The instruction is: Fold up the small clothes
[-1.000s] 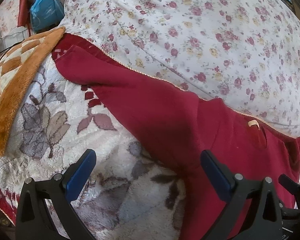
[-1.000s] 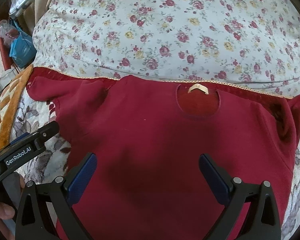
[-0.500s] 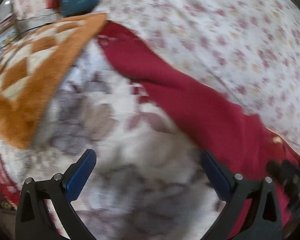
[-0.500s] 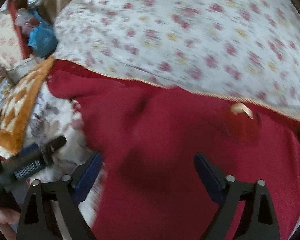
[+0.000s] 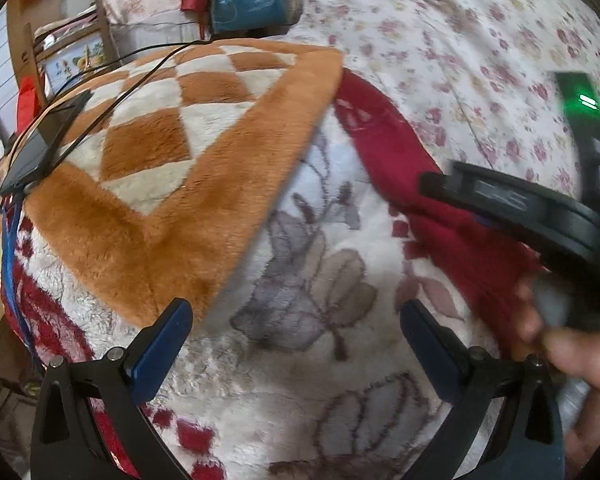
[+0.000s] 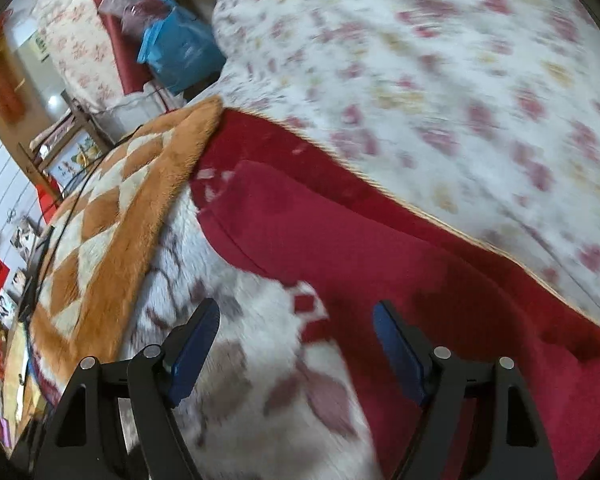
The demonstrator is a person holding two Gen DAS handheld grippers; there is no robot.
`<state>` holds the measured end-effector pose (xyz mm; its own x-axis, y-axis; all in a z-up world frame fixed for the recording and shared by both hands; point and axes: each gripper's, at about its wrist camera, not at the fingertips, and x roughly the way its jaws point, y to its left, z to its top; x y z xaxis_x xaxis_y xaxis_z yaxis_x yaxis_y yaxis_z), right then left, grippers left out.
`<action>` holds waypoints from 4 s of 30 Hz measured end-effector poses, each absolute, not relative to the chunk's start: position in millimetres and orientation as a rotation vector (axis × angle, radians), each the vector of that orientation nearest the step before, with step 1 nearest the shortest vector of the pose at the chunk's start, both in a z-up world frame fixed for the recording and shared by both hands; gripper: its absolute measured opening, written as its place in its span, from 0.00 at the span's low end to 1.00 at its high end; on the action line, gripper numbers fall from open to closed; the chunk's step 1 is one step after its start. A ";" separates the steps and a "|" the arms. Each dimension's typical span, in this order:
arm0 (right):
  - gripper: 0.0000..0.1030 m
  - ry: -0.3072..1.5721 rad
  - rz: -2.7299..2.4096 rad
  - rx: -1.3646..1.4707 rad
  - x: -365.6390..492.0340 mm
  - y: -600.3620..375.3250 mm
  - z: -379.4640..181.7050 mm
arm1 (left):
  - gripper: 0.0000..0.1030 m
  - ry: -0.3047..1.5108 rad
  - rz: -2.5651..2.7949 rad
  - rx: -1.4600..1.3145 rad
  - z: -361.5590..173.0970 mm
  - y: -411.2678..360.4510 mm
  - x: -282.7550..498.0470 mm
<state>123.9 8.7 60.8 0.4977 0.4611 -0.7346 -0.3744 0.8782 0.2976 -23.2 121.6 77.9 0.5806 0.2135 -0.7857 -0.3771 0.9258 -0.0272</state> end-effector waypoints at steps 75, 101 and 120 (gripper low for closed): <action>0.44 1.115 0.433 -0.067 78.9 -169.3 9.0 | 1.00 1.041 0.079 0.089 16.3 -38.2 -1.0; 0.69 0.956 0.101 0.120 -52.0 -347.0 96.9 | 1.00 0.987 0.025 0.074 29.0 -51.3 5.4; 0.56 1.048 -0.103 0.214 -122.5 -401.4 40.5 | 1.00 0.993 0.048 0.081 25.7 -50.4 2.4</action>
